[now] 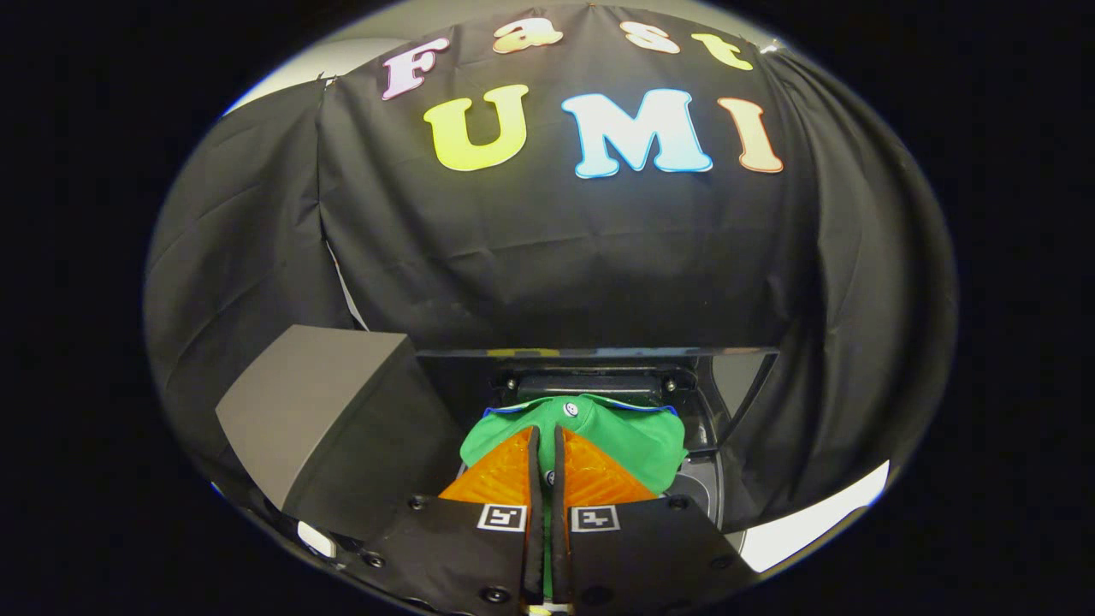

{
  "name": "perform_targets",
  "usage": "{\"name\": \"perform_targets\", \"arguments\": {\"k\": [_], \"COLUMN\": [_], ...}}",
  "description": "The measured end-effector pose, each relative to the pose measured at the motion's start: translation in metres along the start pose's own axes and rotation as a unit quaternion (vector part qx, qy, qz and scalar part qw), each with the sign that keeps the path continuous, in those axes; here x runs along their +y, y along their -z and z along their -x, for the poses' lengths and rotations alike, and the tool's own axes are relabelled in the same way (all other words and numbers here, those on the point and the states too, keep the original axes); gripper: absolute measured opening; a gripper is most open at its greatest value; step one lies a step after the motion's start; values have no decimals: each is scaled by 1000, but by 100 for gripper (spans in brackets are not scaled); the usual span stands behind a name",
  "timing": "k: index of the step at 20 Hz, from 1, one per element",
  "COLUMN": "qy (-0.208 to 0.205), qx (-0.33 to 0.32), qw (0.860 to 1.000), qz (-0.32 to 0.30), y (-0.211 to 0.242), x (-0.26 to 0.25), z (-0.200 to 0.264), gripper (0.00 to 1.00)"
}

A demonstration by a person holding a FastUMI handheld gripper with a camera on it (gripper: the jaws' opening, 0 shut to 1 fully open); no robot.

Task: Put the clothes into the washing machine and then close the washing machine lid.

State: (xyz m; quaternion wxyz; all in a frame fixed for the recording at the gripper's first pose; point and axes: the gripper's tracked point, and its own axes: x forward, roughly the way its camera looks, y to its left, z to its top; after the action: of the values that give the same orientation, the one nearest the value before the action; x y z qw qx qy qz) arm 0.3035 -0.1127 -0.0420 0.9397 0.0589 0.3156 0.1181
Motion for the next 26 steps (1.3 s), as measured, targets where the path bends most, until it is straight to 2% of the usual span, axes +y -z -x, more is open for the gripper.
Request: {"name": "perform_targets", "arguments": {"k": [6,12,26], "qy": [5,28,72], "qx": [39,71,112], "qw": [999,997,989], "qz": [-1,-16,-58], "y": [37,75,153], "x": [-14,-28,-38], "z": [-33,-58,-103], "gripper": [5,5,5]}}
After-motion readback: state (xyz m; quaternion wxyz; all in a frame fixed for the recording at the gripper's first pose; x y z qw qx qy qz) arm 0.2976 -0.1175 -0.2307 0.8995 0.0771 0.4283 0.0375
